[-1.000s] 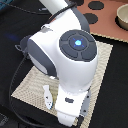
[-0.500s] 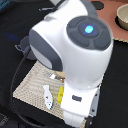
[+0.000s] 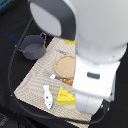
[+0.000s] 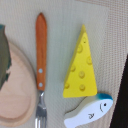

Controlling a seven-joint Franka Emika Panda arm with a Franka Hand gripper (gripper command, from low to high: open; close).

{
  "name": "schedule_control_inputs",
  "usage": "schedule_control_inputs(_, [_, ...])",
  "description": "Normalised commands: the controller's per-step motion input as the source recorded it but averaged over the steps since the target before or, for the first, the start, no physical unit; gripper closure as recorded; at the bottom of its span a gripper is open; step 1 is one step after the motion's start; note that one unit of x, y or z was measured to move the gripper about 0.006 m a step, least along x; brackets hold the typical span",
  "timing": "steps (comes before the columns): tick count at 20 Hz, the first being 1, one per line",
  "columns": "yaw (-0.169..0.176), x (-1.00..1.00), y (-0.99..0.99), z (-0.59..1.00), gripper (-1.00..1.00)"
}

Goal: Interact with the objects in diverse but meaningful ways.

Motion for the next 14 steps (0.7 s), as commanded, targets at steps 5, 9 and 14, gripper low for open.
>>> schedule_control_inputs(5, [0.040,-0.46,0.82,0.02,-1.00])
schedule_control_inputs(9, [0.025,-0.56,0.85,0.00,-1.00])
schedule_control_inputs(14, [0.016,-0.62,0.86,0.00,-1.00])
